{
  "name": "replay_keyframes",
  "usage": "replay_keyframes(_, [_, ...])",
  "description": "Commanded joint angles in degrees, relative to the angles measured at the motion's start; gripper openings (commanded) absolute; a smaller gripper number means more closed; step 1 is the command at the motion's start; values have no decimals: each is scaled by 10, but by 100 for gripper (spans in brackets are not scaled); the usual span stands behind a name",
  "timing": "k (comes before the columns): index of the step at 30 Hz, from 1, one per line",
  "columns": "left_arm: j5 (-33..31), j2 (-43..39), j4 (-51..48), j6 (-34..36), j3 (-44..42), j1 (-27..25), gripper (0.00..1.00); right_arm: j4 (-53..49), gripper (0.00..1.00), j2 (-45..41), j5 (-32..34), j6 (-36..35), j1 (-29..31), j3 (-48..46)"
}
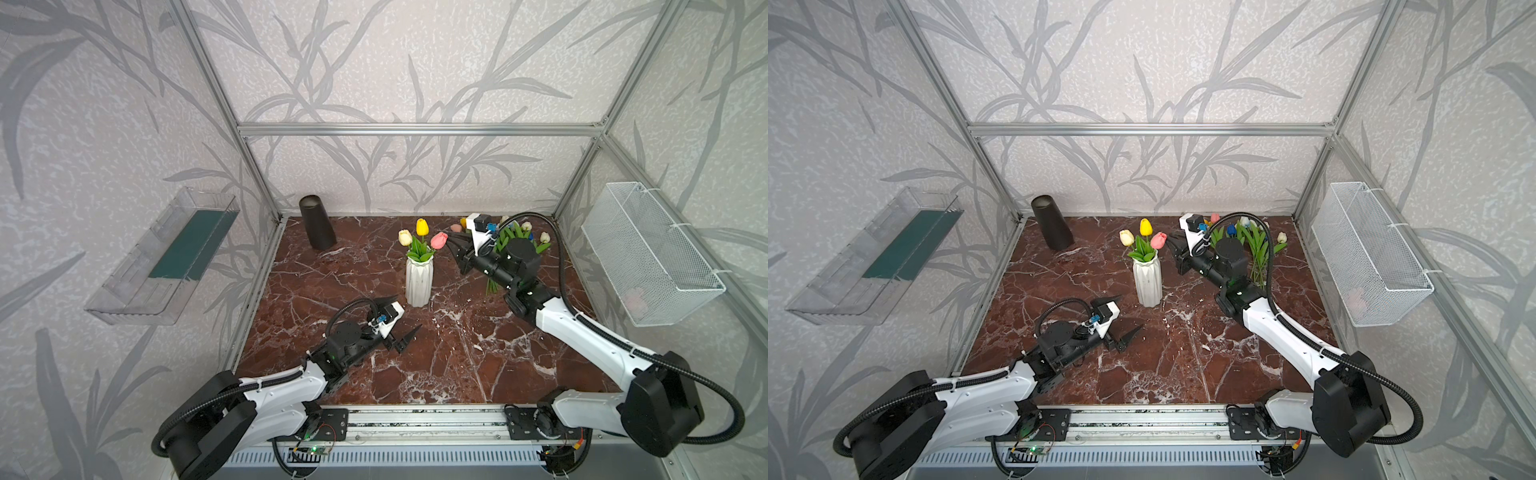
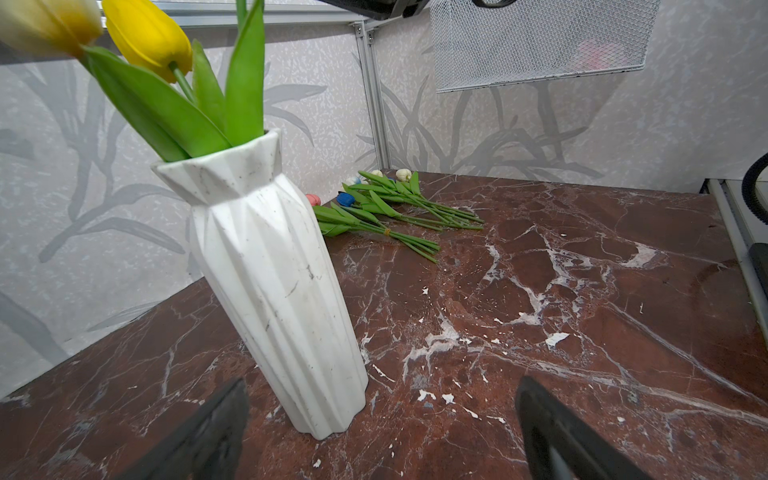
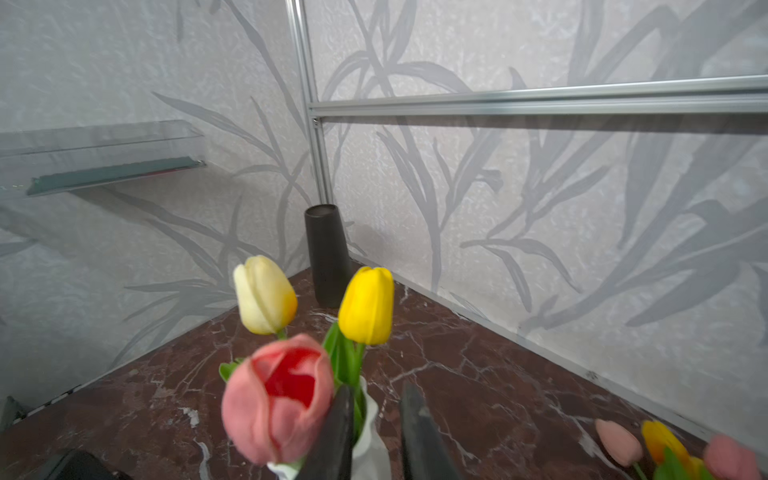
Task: Arrange the flowers into the vase
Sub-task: 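Lower the pink tulip stem into the vase mouth with the right gripper, then open the right gripper and move it back toward the tulip pile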
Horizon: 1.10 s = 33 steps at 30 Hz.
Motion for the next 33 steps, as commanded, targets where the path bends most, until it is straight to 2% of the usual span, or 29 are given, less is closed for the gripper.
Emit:
replay_keyframes(1, [6,2,2,11,7,-1,99,-106,24,-16,-13,-35,-10,8])
replay_keyframes(4, [4,3,1,12,7,-1,99,-137,30,-16,-60,-60,-10,13])
replay_keyframes(9, [9,8,5,9,8,-2,99,-121,30,-11,-112,-58,-8,13])
replay_keyframes(15, [8,7,3,11,8,-2,99,-119,29,27,-127,-58,7,50])
replay_keyframes(20, [7,5,2,11,9,-1,99,-105,26,56,-111,-56,19,71])
replay_keyframes(24, [9,5,1,11,9,-2,99,-89,19,79,-75,-46,20,86])
replay_keyframes(33, [10,5,-1,12,10,-1,99,-92,15,122,-81,-49,20,137])
